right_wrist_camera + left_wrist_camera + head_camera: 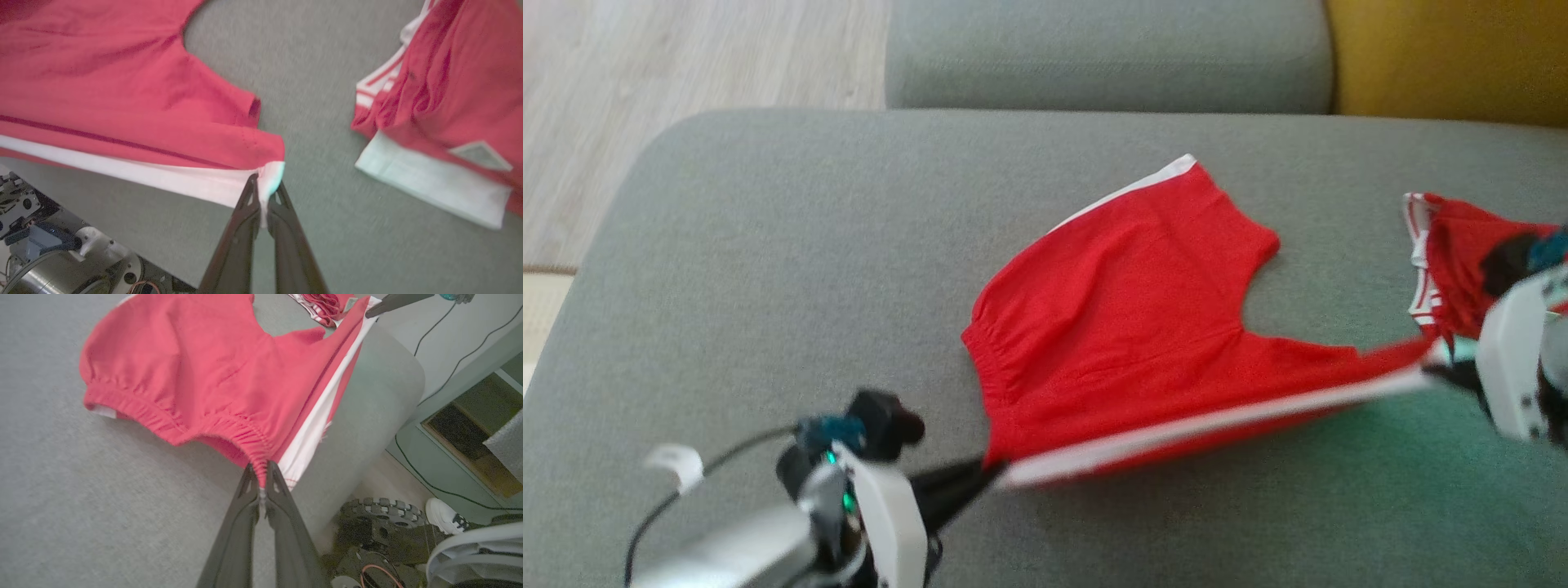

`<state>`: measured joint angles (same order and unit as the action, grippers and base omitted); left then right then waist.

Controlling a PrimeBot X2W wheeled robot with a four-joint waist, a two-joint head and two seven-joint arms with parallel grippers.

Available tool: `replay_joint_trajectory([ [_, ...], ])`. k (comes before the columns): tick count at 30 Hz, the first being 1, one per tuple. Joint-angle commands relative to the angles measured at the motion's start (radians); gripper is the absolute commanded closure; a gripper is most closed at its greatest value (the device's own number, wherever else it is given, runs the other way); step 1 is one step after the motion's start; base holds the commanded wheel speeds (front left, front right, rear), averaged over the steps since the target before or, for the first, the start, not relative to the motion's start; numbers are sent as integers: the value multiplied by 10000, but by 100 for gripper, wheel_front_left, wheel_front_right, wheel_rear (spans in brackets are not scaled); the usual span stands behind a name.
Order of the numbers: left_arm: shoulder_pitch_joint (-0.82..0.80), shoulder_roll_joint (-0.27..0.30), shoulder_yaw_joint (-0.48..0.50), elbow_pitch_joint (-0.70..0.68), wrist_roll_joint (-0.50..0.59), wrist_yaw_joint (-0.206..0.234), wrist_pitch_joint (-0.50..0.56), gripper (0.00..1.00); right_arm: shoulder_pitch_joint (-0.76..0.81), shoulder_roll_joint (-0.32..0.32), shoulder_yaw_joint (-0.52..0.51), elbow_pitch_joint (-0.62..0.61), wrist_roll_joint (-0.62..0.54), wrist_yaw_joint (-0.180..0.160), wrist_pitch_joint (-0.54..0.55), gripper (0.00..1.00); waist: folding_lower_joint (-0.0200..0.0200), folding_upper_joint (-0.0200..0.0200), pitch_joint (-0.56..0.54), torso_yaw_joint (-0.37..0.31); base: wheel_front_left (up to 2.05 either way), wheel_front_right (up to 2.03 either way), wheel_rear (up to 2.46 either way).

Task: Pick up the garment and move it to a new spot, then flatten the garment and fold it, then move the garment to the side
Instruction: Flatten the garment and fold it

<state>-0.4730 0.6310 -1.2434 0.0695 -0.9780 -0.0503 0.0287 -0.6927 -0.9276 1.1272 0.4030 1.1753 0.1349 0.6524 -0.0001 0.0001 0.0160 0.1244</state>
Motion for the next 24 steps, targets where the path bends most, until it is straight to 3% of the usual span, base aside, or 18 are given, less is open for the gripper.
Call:
replay_joint_trajectory([
  [1, -822, 701, 702, -31, 58, 193, -128, 100, -484, -541, -469, 258, -289, -42, -65, 100, 1, -1, 257, 183, 0, 0, 0],
  [10, -1821, 87, 1257, 427, 288, 420, -497, 100, -2032, 255, -1412, 530, -1266, -42, -90, 100, 1, -1, 1201, 769, 0, 0, 0],
  [24, -3916, -2167, 1690, 3626, 421, -242, -1167, 100, -4670, 1632, -1526, 2107, -3246, -42, -417, 100, 1, -1, 3357, 1889, 0, 0, 0],
])
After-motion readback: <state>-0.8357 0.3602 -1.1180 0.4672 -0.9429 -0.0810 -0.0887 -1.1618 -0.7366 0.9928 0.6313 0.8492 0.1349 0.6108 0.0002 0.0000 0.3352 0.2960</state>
